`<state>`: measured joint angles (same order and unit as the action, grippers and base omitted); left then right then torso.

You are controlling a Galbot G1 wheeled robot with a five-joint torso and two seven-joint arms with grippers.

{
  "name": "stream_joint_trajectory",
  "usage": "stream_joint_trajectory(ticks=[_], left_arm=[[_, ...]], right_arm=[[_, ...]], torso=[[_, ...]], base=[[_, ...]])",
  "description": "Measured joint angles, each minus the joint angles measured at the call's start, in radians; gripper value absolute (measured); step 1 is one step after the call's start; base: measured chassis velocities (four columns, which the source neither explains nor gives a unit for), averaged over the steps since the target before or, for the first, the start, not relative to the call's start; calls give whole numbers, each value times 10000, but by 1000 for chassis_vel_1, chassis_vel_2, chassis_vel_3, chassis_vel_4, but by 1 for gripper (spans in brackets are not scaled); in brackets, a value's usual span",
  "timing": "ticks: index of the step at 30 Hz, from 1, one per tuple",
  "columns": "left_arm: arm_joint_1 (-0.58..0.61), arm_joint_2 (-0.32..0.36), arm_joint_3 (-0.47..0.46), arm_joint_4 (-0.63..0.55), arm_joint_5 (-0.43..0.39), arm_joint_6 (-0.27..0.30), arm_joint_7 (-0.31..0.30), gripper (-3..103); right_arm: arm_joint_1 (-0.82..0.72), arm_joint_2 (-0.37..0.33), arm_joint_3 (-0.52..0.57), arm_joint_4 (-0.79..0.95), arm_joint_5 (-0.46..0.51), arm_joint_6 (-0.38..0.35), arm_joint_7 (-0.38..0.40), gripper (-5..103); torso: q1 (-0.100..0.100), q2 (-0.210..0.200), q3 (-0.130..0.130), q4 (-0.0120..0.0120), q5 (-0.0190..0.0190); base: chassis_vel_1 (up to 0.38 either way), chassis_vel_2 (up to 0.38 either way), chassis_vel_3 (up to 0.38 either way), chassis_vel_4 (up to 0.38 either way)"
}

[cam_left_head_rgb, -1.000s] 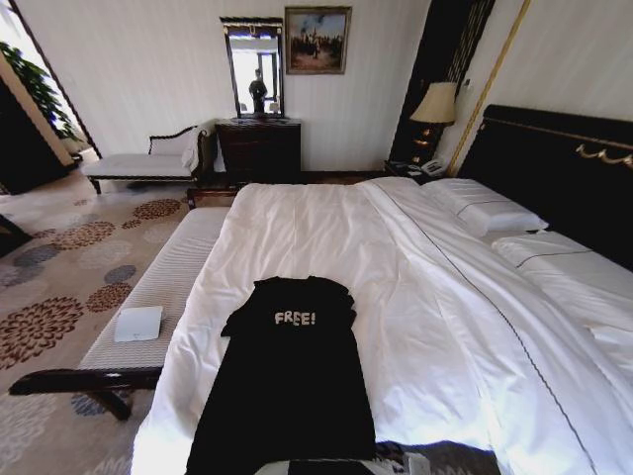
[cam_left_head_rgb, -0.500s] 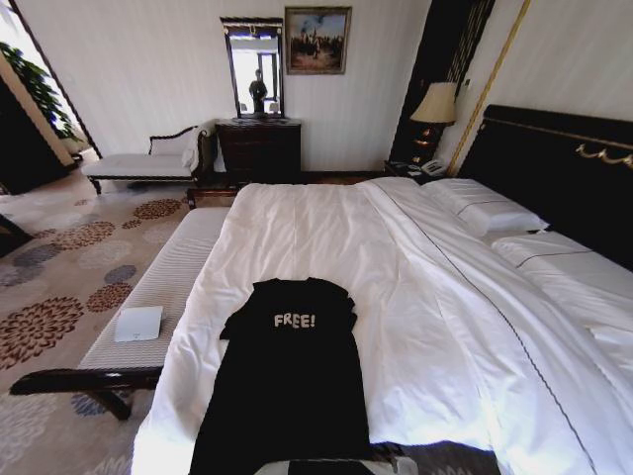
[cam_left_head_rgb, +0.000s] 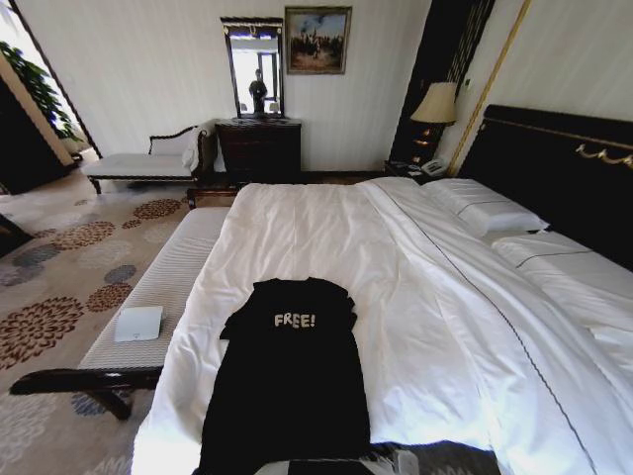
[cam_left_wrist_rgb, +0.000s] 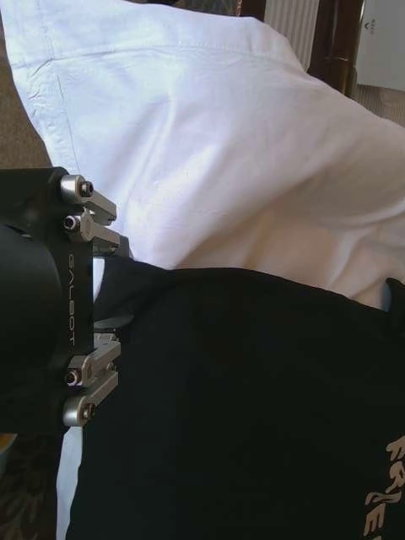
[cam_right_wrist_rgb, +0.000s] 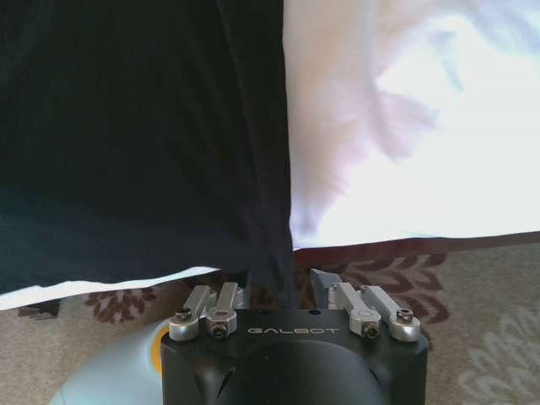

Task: Fold the clothes on the bed.

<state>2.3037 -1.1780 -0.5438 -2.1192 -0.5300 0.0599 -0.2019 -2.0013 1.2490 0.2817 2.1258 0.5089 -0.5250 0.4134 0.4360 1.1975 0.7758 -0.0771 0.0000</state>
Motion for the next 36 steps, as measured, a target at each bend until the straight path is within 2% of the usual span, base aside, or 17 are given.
stream_joint_trajectory(ticks=[1, 2, 5, 7, 8, 9, 11, 13, 14, 15, 17, 21, 24, 25, 27, 33, 36], left_arm=[[55, 0, -49, -23, 0, -96, 5, 46], [90, -4, -98, -40, 0, -232, 5, 46], [91, -40, -205, -46, 128, -636, -6, 57], [-28, -113, -309, -45, 344, -1089, -8, 68], [-104, -137, -350, -44, 404, -1220, 8, 68], [-259, -156, -389, -38, 437, -1304, 42, 74], [-319, -162, -402, -38, 437, -1313, 54, 78], [-736, -211, -454, -21, 322, -1285, 122, 89], [-879, -230, -461, 8, 296, -1243, 141, 89], [-879, -230, -461, 8, 296, -1243, 141, 89], [-1132, -216, -448, 97, 291, -1164, 161, 98], [-1393, -65, -401, 161, 282, -1046, 204, 100], [-1639, 19, -376, 103, 209, -811, 222, 100], [-1639, 19, -376, 103, 209, -811, 222, 100], [-1816, 21, -354, 6, 224, -606, 211, 100], [-2039, -25, -341, -259, 166, -145, 104, 100], [-2084, -24, -365, -350, 123, 15, 40, 100]], right_arm=[[-76, 0, 53, 87, -68, 51, 14, 40], [-122, 0, 122, 192, -122, 140, 21, 46], [-113, 2, 334, 447, -130, 386, 21, 57], [125, -19, 635, 719, 105, 844, -200, 62], [310, -52, 778, 811, 302, 1117, -372, 68], [603, -122, 966, 882, 686, 1451, -607, 73], [762, -170, 1060, 902, 890, 1591, -708, 73], [1766, -514, 1558, 803, 2517, 2120, -1223, 89], [2293, -695, 1730, 657, 3228, 2206, -1342, 89], [2293, -695, 1730, 657, 3228, 2206, -1342, 89], [3580, -1071, 1907, 85, 4582, 2247, -1532, 98], [5508, -1192, 1816, -1336, 6066, 2185, -1779, 100], [7369, -826, 1509, -3053, 7373, 1906, -1893, 100], [7369, -826, 1509, -3053, 7373, 1906, -1893, 100], [8575, -486, 1424, -4242, 7945, 1678, -1985, 100], [10111, -65, 1381, -6784, 8037, 1522, -2431, 102], [10480, 67, 1374, -7630, 7953, 1492, -2594, 99]], torso=[[0, 1, 0, -1, -1], [0, 1, 0, 0, 0], [0, 1, 0, -1, -1], [0, 1, 0, -1, -1], [0, 1, 0, 0, -1], [0, 0, 0, 0, 1], [0, 0, 0, -1, 0], [1, 0, 1, -4, 0], [1, 0, 0, -3, 0], [1, 0, 0, -3, 0], [2, 0, 1, 0, 0], [3, -1, 2, 2, 0], [4, -2, 3, -1, 1], [4, -2, 3, -1, 1], [4, -2, 2, 9, -1], [4, -3, 2, 0, 0], [4, -2, 1, 1, 0]], base=[[0, 0, 0, 0], [0, 0, 0, 0], [0, 0, 0, 0], [0, 0, 0, 0], [0, 0, 0, 0], [0, 0, 0, 0], [0, 0, 0, 0], [0, 0, 0, 0], [0, 0, 0, 0], [0, 0, 0, 0], [0, 0, 0, 0], [0, 0, 0, 0], [0, 0, 0, 0], [0, 0, 0, 0], [0, 0, 0, 0], [0, 0, 0, 0], [0, 0, 0, 0]])
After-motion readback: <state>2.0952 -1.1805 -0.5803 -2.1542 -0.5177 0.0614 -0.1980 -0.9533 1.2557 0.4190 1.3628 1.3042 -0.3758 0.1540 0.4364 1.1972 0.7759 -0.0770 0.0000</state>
